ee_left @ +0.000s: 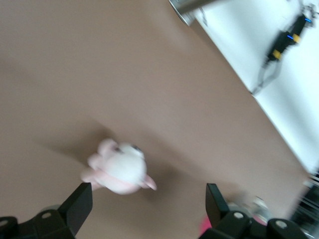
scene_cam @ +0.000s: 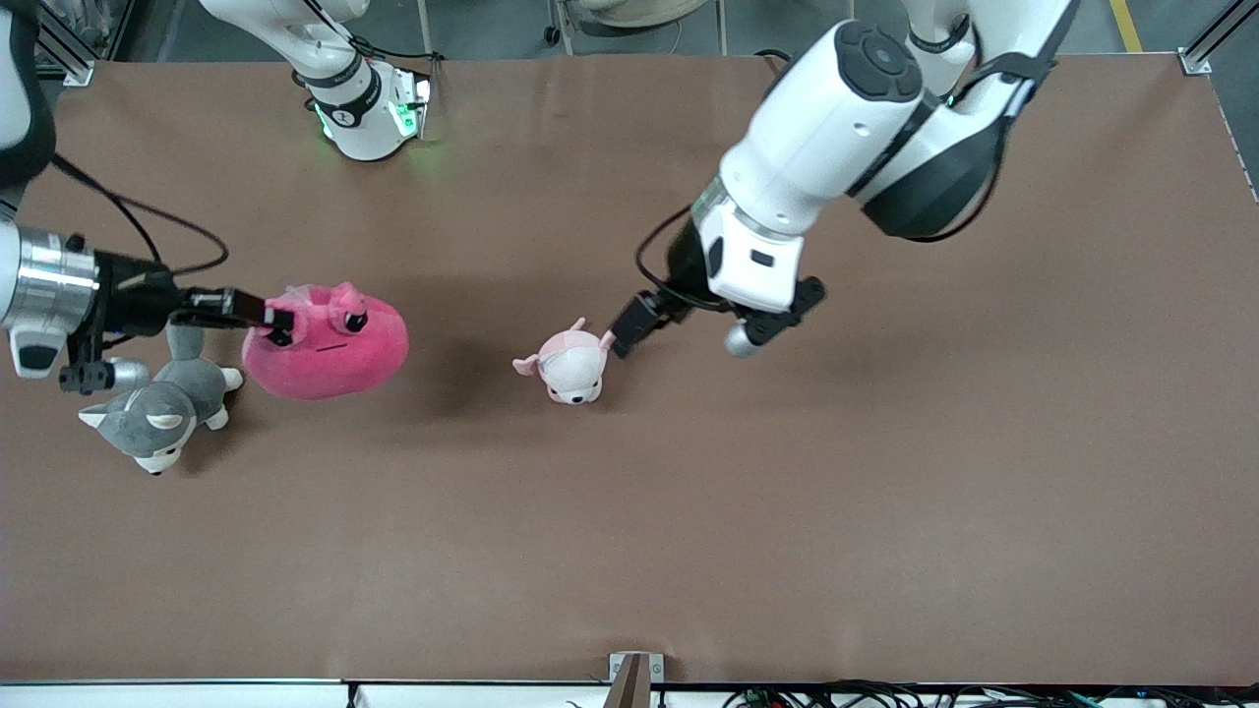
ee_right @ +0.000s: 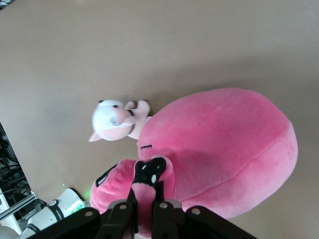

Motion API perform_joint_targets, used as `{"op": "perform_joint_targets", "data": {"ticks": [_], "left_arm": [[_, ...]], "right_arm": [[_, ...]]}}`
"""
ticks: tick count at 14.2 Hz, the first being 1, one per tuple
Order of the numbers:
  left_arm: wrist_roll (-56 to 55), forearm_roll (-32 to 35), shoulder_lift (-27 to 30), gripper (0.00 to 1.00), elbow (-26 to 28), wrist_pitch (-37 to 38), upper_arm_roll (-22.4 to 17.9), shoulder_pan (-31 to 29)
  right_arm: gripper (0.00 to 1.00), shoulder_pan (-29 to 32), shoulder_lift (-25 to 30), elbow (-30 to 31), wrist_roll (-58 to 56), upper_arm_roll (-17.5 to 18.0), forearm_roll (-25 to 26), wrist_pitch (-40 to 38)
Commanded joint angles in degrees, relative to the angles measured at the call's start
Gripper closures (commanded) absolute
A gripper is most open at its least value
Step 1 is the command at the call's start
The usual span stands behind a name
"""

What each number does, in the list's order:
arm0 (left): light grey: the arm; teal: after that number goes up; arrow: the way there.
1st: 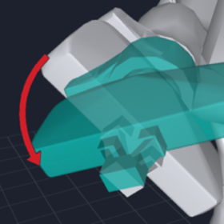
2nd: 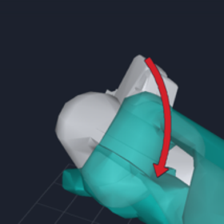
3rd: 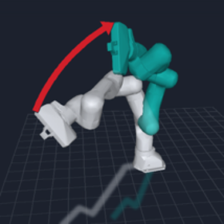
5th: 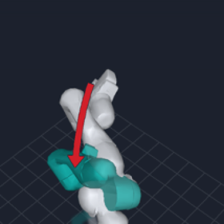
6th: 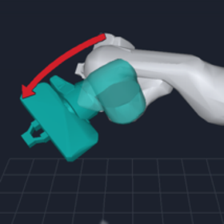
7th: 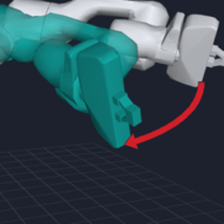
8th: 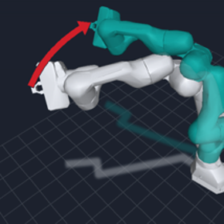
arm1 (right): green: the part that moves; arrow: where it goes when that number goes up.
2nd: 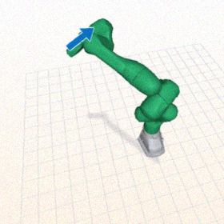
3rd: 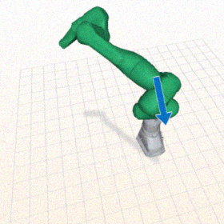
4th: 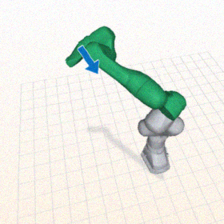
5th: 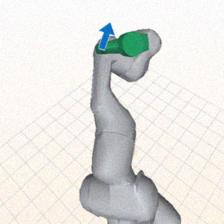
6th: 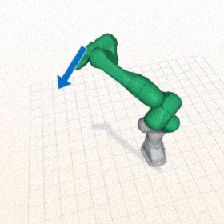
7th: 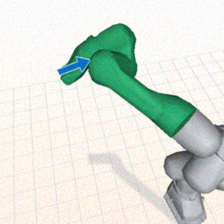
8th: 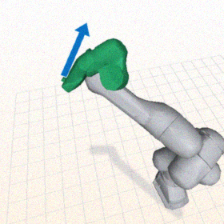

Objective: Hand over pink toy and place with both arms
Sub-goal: 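Open the left gripper and lower the plush with the right gripper, then set the pink plush beside the grey cat while the left gripper withdraws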

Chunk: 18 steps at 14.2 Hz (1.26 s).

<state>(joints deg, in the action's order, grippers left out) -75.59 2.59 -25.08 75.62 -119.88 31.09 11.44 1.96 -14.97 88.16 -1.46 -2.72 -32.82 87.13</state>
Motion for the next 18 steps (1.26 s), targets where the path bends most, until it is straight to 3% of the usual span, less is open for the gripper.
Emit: {"op": "perform_joint_targets", "data": {"ticks": [1, 3, 7, 9, 13, 16, 18], "left_arm": [[10.41, 4.60, 2.66, 0.00, 0.50, 9.81, 0.02, -4.74], [20.69, 7.34, 3.80, 0.00, 0.41, 16.14, 0.02, -8.70], [39.69, 7.52, 8.02, 0.00, 0.41, 21.96, 0.46, -17.56], [47.68, 7.00, 10.47, 0.00, 0.41, 24.77, -0.06, -19.26], [61.05, 4.72, 16.27, 0.00, 1.54, 30.84, -10.23, -16.46], [67.57, 0.42, 22.86, 0.00, 7.77, 31.82, -21.04, -10.92], [68.38, -1.52, 26.73, 0.00, 12.43, 31.90, -22.83, -10.73]], "right_arm": [[0.99, 2.78, -4.97, -0.88, -2.92, 0.88, -1.37, -1.79], [0.99, 3.04, -6.91, -0.97, -4.51, 0.88, -1.55, -1.44], [0.99, 4.80, -12.09, -1.06, -6.53, 0.88, -3.99, -1.26], [0.99, 5.24, -13.50, -1.06, -6.80, 0.88, -4.62, -1.09], [0.99, 5.59, -16.66, -0.97, -6.89, 0.96, -4.88, 2.42], [0.99, 5.68, -17.81, -0.97, -7.33, 0.96, -4.88, 2.96], [0.98, 5.77, -18.69, -0.88, -7.41, 0.96, -4.88, 2.96]]}}
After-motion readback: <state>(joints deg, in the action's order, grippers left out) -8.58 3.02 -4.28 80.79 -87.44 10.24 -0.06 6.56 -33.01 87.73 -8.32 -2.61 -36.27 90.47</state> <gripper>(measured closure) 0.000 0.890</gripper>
